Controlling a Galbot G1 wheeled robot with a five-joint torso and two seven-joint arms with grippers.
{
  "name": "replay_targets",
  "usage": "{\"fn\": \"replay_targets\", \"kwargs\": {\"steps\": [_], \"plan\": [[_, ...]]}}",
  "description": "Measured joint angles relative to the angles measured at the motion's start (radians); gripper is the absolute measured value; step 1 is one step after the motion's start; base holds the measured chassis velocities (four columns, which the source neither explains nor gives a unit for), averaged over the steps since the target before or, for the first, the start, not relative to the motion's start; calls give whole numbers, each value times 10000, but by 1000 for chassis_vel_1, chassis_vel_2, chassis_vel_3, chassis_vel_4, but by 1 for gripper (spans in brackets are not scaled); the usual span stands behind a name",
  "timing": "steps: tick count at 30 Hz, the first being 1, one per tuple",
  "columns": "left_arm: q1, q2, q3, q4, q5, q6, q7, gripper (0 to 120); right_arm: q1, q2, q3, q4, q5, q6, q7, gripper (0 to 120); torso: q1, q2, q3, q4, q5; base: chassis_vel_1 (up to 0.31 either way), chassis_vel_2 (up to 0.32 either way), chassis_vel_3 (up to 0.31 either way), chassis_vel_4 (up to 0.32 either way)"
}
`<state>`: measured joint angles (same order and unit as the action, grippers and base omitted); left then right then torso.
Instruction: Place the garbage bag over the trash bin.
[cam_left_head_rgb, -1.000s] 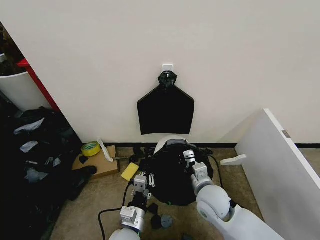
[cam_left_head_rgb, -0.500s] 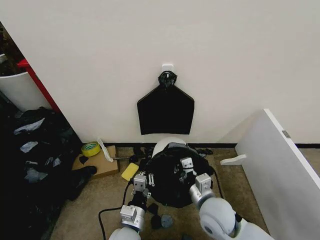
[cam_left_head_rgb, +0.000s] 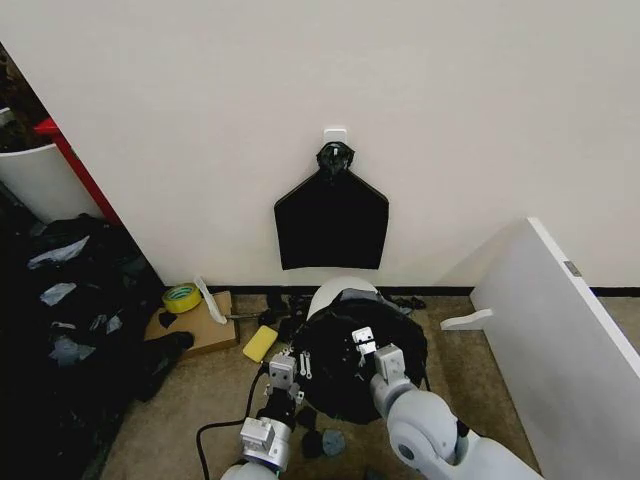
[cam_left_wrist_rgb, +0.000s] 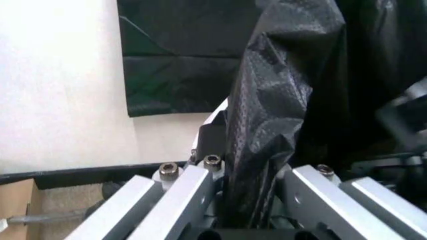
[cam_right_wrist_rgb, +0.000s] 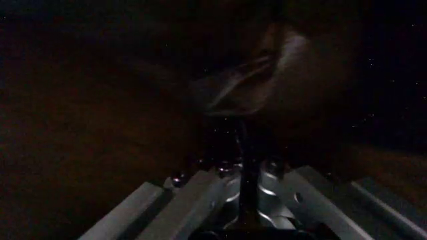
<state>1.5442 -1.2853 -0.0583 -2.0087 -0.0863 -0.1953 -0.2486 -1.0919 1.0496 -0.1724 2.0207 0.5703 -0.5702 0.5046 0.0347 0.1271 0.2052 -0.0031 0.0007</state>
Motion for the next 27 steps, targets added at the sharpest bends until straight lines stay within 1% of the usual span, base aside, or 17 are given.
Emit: {"fn": "replay_targets", "kwargs": {"steps": [2, 5, 7, 8, 9, 11, 15, 16, 18, 20, 22, 23, 24, 25, 27], "plan": [[71, 3, 32, -44, 16, -1, 6, 1, 112, 28, -36, -217, -338, -187, 49, 0, 0, 0, 0, -1, 1, 0, 0, 0, 0], [140, 7, 54, -88, 15, -1, 5, 1, 180, 23, -23, -557, -1034, -133, -29, 0, 0, 0, 0, -2, 4, 0, 0, 0, 0], [156, 3, 60, -90, -2, -1, 1, 1, 158, -27, 63, -797, -1882, 325, -278, 0, 0, 0, 0, -2, 4, 0, 0, 0, 0], [156, 3, 60, -90, -2, -1, 1, 1, 158, -27, 63, -797, -1882, 325, -278, 0, 0, 0, 0, -2, 4, 0, 0, 0, 0], [156, 2, 60, -90, -13, 2, 1, 1, 98, -72, 148, -851, -2362, 653, -446, 0, 0, 0, 0, -1, 5, 0, 0, 0, 0], [142, 0, 49, -67, -29, 9, 0, 1, -18, -144, 270, -790, -2778, 1003, -640, 0, 0, 0, 0, -1, 5, 0, 0, 0, 0], [105, -2, -17, 30, -61, 13, -15, 1, -483, -385, 520, -339, -3532, 1747, -1023, 0, 0, 0, 0, -1, 0, 0, 0, 0, 0], [105, -2, -17, 30, -61, 13, -15, 1, -483, -385, 520, -339, -3532, 1747, -1023, 0, 0, 0, 0, -1, 0, 0, 0, 0, 0], [101, 1, -36, 55, -79, 14, -21, 1, -728, -492, 548, -179, -3729, 2130, -1200, 0, 0, 0, 0, -2, -1, 0, 0, 0, 0], [93, 3, -42, 74, -97, 17, -31, 1, -915, -536, 425, 11, -3434, 2424, -1280, 0, 0, 0, 0, -2, -2, 0, 0, 0, 0], [87, 2, -41, 83, -108, 21, -31, 1, -989, -462, 202, 186, -2669, 2461, -1205, 0, 0, 0, 0, -1, -1, 0, 0, 0, 0], [87, 2, -41, 83, -108, 21, -31, 1, -989, -462, 202, 186, -2669, 2461, -1205, 0, 0, 0, 0, -1, -1, 0, 0, 0, 0], [86, 2, -39, 84, -110, 22, -31, 1, -991, -392, 77, 270, -2094, 2416, -1084, 0, -1, 0, 0, -1, -1, 0, 0, 0, 0], [109, 15, -50, 83, -118, 24, -32, 1, -978, -208, -104, 322, -1096, 2250, -789, 0, 0, 0, 0, -1, -1, 0, 0, 0, 0], [156, 41, -81, 42, -140, 27, -32, 1, -979, -131, -170, 333, -579, 2119, -590, 0, 0, 0, 0, 0, -3, 0, 0, 0, 0]]}}
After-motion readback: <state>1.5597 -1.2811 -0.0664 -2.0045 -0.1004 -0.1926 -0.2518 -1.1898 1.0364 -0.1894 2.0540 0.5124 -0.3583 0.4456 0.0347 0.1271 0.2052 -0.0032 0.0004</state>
